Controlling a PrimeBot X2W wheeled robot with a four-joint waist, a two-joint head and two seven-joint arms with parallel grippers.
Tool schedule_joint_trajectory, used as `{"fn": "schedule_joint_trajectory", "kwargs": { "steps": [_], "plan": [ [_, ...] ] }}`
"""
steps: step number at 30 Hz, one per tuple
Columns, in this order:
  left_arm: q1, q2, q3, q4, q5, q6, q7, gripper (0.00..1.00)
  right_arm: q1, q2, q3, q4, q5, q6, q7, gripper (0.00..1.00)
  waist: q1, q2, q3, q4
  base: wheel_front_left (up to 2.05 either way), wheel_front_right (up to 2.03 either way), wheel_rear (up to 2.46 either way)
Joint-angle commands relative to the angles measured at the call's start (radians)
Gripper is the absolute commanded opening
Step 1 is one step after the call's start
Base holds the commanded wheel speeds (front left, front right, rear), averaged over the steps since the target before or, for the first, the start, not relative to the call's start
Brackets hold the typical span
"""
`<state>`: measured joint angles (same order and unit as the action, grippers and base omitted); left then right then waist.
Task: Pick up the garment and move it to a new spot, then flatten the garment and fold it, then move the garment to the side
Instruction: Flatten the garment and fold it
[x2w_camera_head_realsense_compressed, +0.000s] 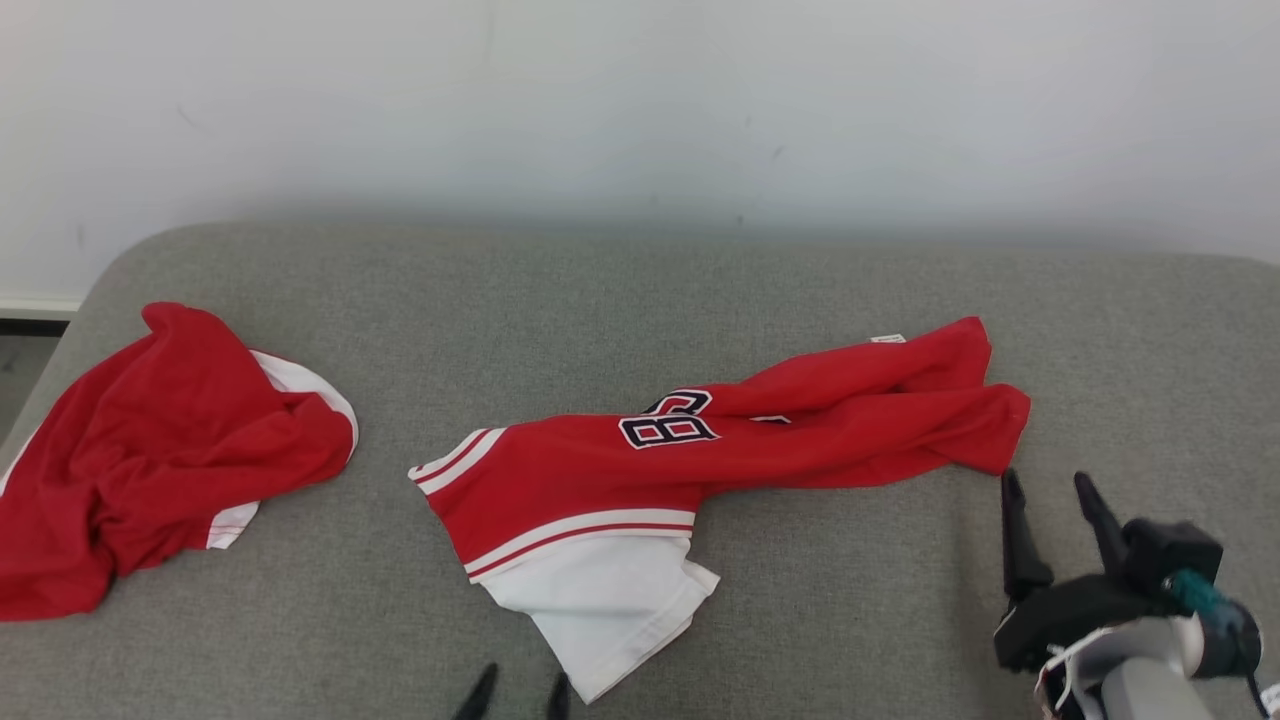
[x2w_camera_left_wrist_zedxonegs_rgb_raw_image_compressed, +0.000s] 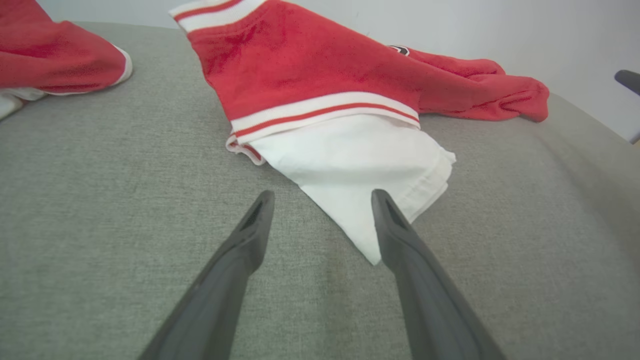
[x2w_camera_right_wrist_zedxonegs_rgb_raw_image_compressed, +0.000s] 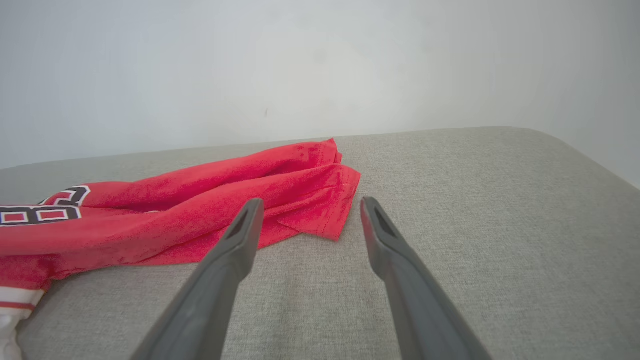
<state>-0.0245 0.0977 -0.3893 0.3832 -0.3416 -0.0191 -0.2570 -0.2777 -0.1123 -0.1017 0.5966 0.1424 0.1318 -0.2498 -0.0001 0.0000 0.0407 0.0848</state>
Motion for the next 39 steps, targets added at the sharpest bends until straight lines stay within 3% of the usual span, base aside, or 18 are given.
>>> {"fn": "schedule_joint_trajectory", "kwargs": {
  "steps": [1,13,22,23,24,25,32,35,39],
  "plan": [
    [0.000,-0.006,-0.007,0.007,0.005,-0.005,0.004,1.00,-0.019,-0.012,0.000,0.008,-0.001,-0.002,-0.001,1.00,0.0001,0.0000,0.015,0.003,0.00,0.00,0.00],
    [-0.093,-0.040,-0.098,0.145,-0.024,-0.040,0.012,1.00,-0.275,-0.079,0.001,0.278,-0.010,-0.002,-0.011,1.00,0.0001,0.0000,0.090,0.014,0.00,0.00,0.00],
    [-0.183,-0.046,-0.136,0.290,-0.074,-0.057,0.007,1.00,-0.312,-0.068,0.025,0.325,-0.009,-0.002,-0.018,1.00,0.0001,0.0000,0.088,-0.001,0.00,0.00,0.00],
    [-0.189,-0.047,-0.141,0.303,-0.087,-0.059,0.005,0.51,-0.308,-0.069,0.026,0.321,-0.007,-0.002,-0.018,1.00,0.0001,0.0000,0.085,-0.003,0.00,0.00,0.00],
    [-0.198,-0.047,-0.148,0.317,-0.100,-0.062,0.004,0.20,-0.303,-0.068,0.028,0.318,-0.005,-0.002,-0.018,1.00,0.0001,0.0000,0.083,-0.005,0.00,0.00,0.00],
    [-0.205,-0.047,-0.156,0.329,-0.114,-0.063,0.004,0.00,-0.299,-0.069,0.029,0.315,-0.004,-0.002,-0.017,1.00,0.0001,0.0000,0.081,-0.006,0.00,0.00,0.00],
    [-0.224,-0.046,-0.187,0.401,-0.133,-0.052,-0.002,0.00,-0.283,-0.076,0.020,0.302,0.000,-0.002,-0.016,1.00,0.0001,0.0000,0.067,-0.002,0.00,0.00,0.00],
    [-0.213,-0.044,-0.158,0.371,-0.147,-0.036,-0.005,0.00,-0.267,-0.079,0.009,0.297,0.002,-0.002,-0.016,1.00,0.0001,0.0000,0.058,0.007,0.00,0.00,0.00],
    [-0.155,0.006,-0.096,0.289,-0.150,-0.002,-0.006,0.00,-0.252,-0.078,-0.006,0.288,0.005,-0.002,-0.016,1.00,0.0001,0.0000,0.055,0.024,0.00,0.00,0.00]
  ]
}}
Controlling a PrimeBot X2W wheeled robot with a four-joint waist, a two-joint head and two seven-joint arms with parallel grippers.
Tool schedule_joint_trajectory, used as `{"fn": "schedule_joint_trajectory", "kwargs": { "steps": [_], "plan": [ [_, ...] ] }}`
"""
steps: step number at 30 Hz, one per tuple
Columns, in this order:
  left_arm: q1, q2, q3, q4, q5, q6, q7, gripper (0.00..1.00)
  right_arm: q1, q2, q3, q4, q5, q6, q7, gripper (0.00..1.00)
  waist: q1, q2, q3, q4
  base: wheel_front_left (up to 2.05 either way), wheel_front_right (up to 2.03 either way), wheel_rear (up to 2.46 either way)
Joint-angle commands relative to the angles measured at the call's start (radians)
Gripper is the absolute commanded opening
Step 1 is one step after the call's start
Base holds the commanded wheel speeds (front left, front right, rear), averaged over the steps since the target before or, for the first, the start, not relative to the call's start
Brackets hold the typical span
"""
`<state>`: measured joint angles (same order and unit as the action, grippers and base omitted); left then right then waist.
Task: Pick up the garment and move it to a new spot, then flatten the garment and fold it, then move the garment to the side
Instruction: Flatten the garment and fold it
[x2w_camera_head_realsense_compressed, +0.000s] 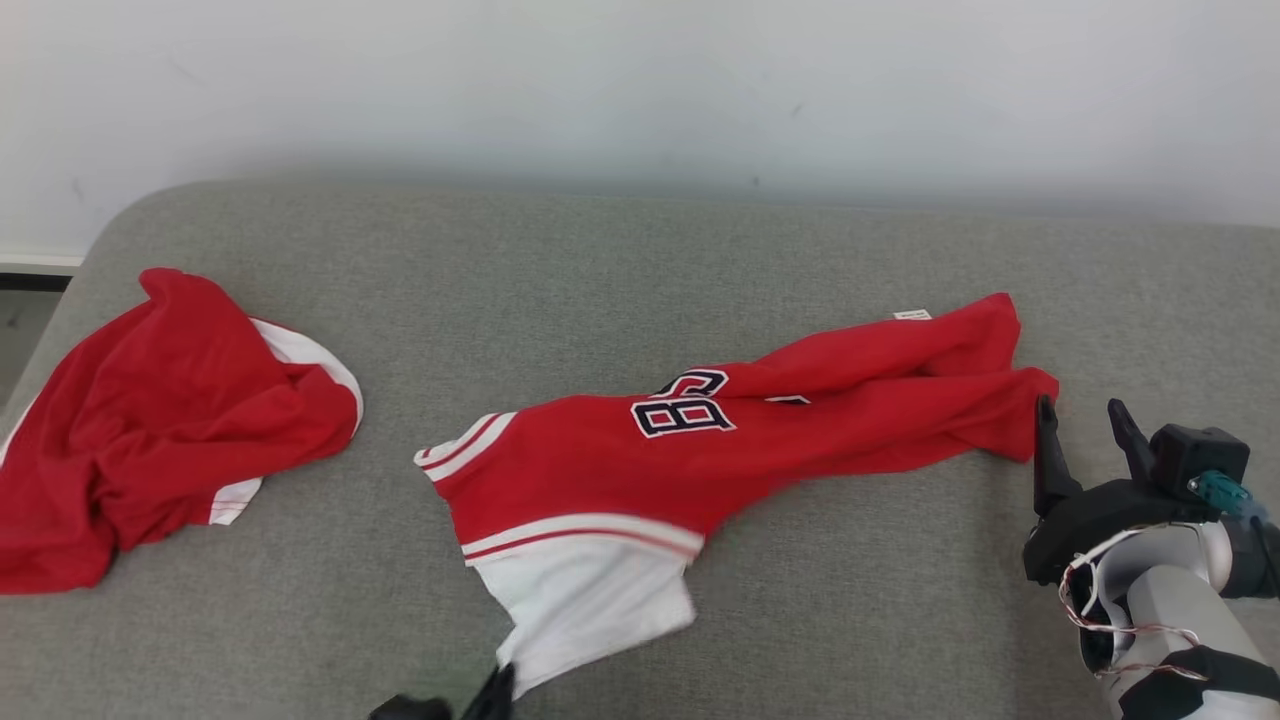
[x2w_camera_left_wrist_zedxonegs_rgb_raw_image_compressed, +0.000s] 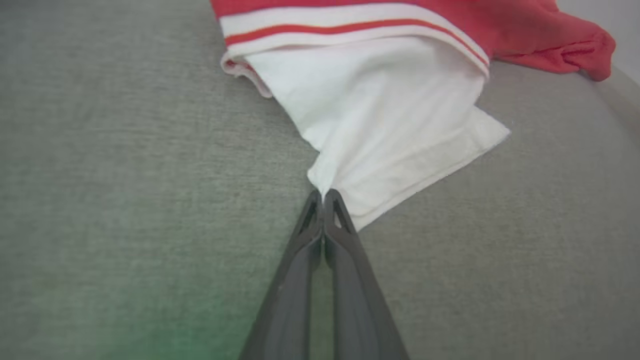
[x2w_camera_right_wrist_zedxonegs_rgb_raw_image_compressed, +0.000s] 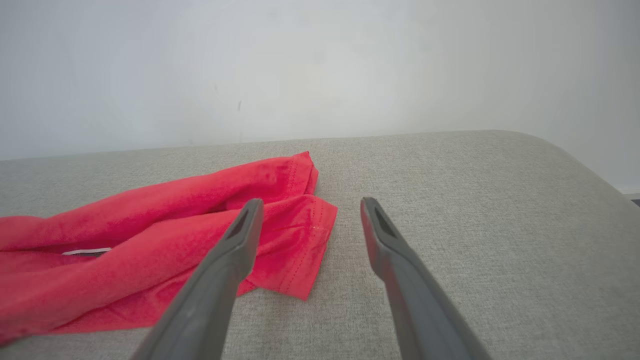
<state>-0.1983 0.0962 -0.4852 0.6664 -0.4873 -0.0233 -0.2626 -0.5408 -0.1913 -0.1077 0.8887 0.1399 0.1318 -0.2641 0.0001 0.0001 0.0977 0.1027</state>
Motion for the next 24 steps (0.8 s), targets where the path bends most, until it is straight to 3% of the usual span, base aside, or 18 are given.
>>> {"fn": "schedule_joint_trajectory", "kwargs": {
  "steps": [1,5,10,11,12,24],
  "plan": [
    [0.037,0.023,0.008,-0.012,-0.002,0.010,-0.001,0.00,0.018,0.000,-0.006,-0.002,0.009,-0.002,-0.002,1.00,-0.0001,-0.0001,-0.003,0.011,0.00,0.00,0.00],
    [0.104,0.088,0.035,-0.093,-0.008,0.034,0.006,0.00,0.038,-0.001,-0.024,0.012,0.013,-0.002,-0.002,1.00,-0.0001,-0.0001,-0.009,0.033,0.00,0.00,0.00],
    [0.146,0.112,0.030,-0.177,-0.015,0.048,0.043,0.00,0.048,0.008,-0.016,0.056,0.017,-0.002,-0.002,1.00,-0.0001,-0.0001,-0.020,0.052,0.00,0.00,0.00],
    [0.149,0.108,0.028,-0.193,-0.013,0.052,0.043,0.40,0.048,0.008,-0.014,0.060,0.019,-0.002,-0.002,1.00,-0.0001,-0.0001,-0.021,0.054,0.00,0.00,0.00],
    [0.154,0.103,0.028,-0.206,-0.015,0.057,0.042,1.00,0.048,0.009,-0.011,0.062,0.020,-0.002,-0.002,1.00,-0.0001,-0.0001,-0.023,0.054,0.00,0.00,0.00],
    [0.245,0.099,0.029,-0.337,-0.036,0.103,0.043,1.00,0.200,-0.005,0.019,-0.007,0.038,-0.002,-0.002,1.00,-0.0001,-0.0001,-0.064,0.050,0.00,0.00,0.00]
  ]
}}
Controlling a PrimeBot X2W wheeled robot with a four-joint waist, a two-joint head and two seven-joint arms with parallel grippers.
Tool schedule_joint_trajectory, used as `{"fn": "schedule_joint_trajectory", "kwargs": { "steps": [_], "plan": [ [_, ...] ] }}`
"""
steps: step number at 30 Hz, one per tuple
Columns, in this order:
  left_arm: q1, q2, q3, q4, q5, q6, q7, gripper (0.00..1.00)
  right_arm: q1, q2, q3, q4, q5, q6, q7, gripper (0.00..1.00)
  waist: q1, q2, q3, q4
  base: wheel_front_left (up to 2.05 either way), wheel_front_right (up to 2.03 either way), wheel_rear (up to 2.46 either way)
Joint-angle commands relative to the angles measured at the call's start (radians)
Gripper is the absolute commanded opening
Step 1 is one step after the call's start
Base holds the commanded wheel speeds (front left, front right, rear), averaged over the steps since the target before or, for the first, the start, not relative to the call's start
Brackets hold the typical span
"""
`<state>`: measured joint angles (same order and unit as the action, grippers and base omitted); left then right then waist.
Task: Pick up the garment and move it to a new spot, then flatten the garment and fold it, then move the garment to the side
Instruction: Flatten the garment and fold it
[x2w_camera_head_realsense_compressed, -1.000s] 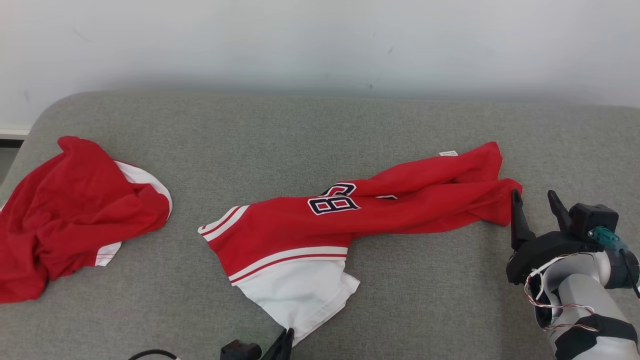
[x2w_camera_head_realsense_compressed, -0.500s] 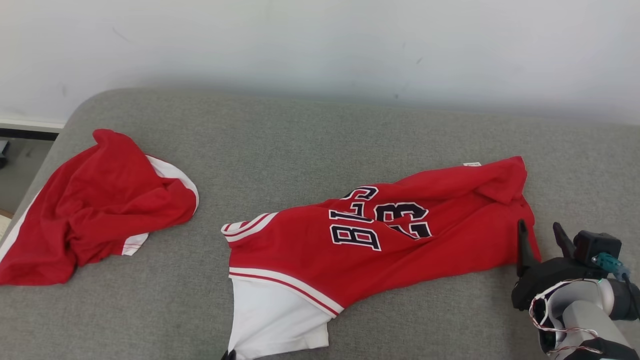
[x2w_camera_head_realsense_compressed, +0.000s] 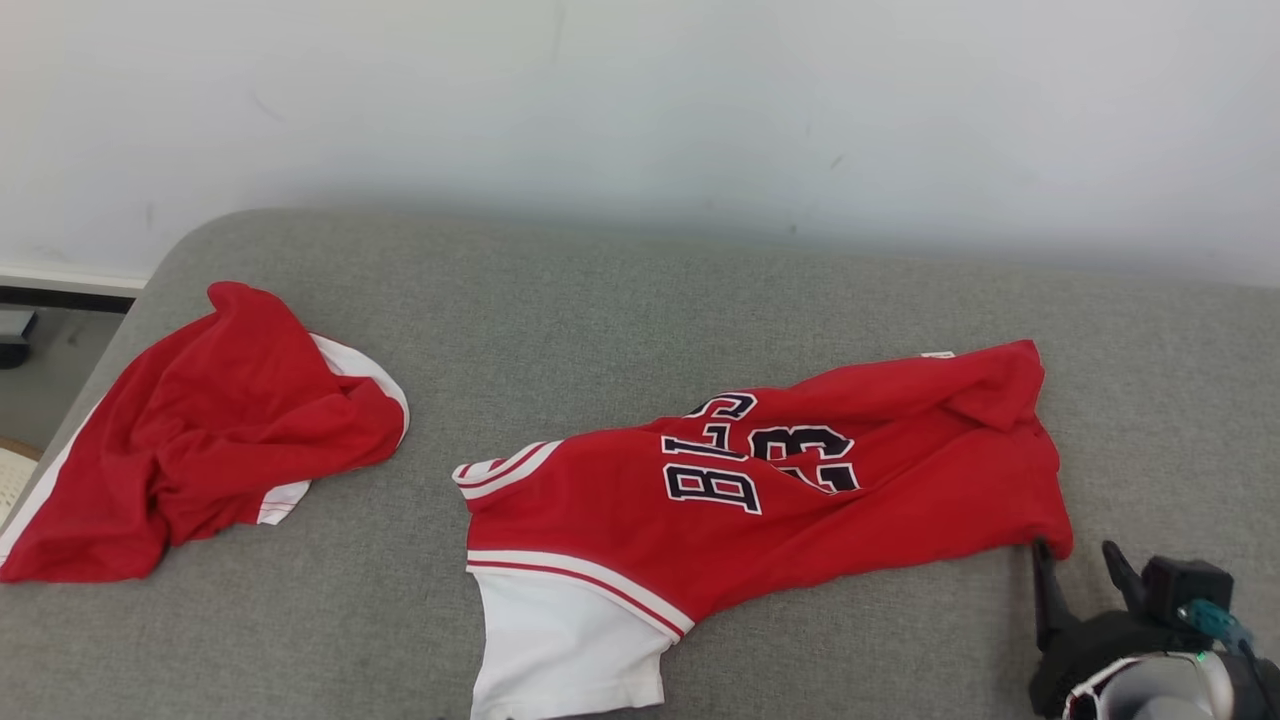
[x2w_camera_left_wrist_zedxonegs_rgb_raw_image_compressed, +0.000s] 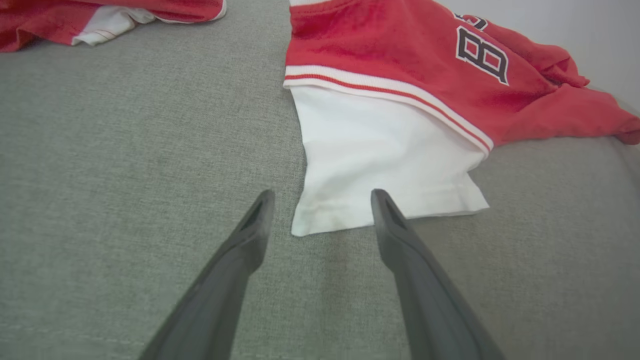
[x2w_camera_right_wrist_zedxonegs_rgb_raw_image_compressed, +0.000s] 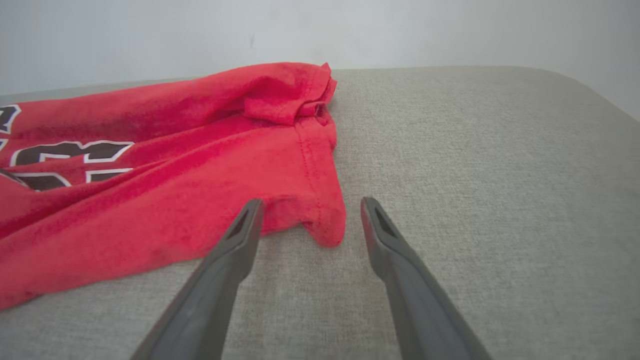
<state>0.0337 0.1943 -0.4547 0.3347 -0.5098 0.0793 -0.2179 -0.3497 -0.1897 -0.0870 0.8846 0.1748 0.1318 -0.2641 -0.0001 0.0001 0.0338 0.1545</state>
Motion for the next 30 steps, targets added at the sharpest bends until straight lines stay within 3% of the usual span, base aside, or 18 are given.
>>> {"fn": "schedule_joint_trajectory", "kwargs": {
  "steps": [1,14,22,23,24,25,26,27,28,29,30],
  "plan": [
    [0.018,-0.001,-0.003,-0.009,-0.015,0.003,0.006,1.00,0.013,-0.009,-0.003,0.000,0.000,-0.002,-0.002,1.00,0.0001,-0.0001,0.001,-0.002,0.00,0.00,0.00],
    [-0.028,-0.017,-0.036,0.075,-0.006,-0.021,0.015,1.00,-0.058,-0.018,0.005,0.088,-0.032,-0.002,-0.002,1.00,0.0001,-0.0001,0.042,0.010,0.00,0.00,0.00],
    [-0.138,-0.044,-0.047,0.202,-0.006,-0.069,-0.002,1.00,-0.146,-0.024,0.001,0.172,-0.056,-0.002,-0.002,1.00,0.0001,-0.0001,0.075,0.027,0.00,0.00,0.00],
    [-0.154,-0.052,-0.041,0.219,-0.013,-0.073,-0.009,1.00,-0.155,-0.025,0.000,0.182,-0.061,-0.002,-0.002,0.85,0.0001,-0.0001,0.076,0.029,0.00,0.00,0.00],
    [-0.165,-0.058,-0.037,0.238,-0.016,-0.076,-0.014,1.00,-0.160,-0.025,0.000,0.191,-0.066,-0.002,-0.002,0.41,0.0001,-0.0001,0.077,0.031,0.00,0.00,0.00],
    [-0.177,-0.052,-0.042,0.267,0.002,-0.070,-0.020,1.00,-0.164,-0.024,-0.001,0.199,-0.069,-0.002,-0.002,0.15,0.0001,-0.0001,0.077,0.031,0.00,0.00,0.00],
    [-0.190,-0.050,-0.044,0.290,0.014,-0.064,-0.024,1.00,-0.168,-0.022,-0.002,0.208,-0.070,-0.002,-0.002,0.00,0.0001,-0.0001,0.075,0.031,0.00,0.00,0.00],
    [-0.199,-0.057,-0.038,0.314,0.007,-0.061,-0.028,0.90,-0.168,-0.021,-0.003,0.215,-0.071,-0.002,-0.002,0.00,0.0001,-0.0001,0.070,0.031,0.00,0.00,0.00],
    [-0.203,-0.063,-0.038,0.337,0.005,-0.070,-0.031,0.62,-0.168,-0.020,-0.002,0.220,-0.072,-0.002,-0.002,0.00,0.0001,-0.0001,0.066,0.029,0.00,0.00,0.00],
    [-0.207,-0.066,-0.044,0.364,0.007,-0.082,-0.032,0.04,-0.165,-0.018,-0.001,0.225,-0.072,-0.002,-0.002,0.00,0.0001,-0.0001,0.059,0.027,0.00,0.00,0.00],
    [-0.207,-0.072,-0.043,0.382,-0.001,-0.093,-0.033,0.00,-0.160,-0.016,0.001,0.229,-0.070,-0.002,-0.002,0.00,0.0001,-0.0001,0.051,0.024,0.00,0.00,0.00]
  ]
}}
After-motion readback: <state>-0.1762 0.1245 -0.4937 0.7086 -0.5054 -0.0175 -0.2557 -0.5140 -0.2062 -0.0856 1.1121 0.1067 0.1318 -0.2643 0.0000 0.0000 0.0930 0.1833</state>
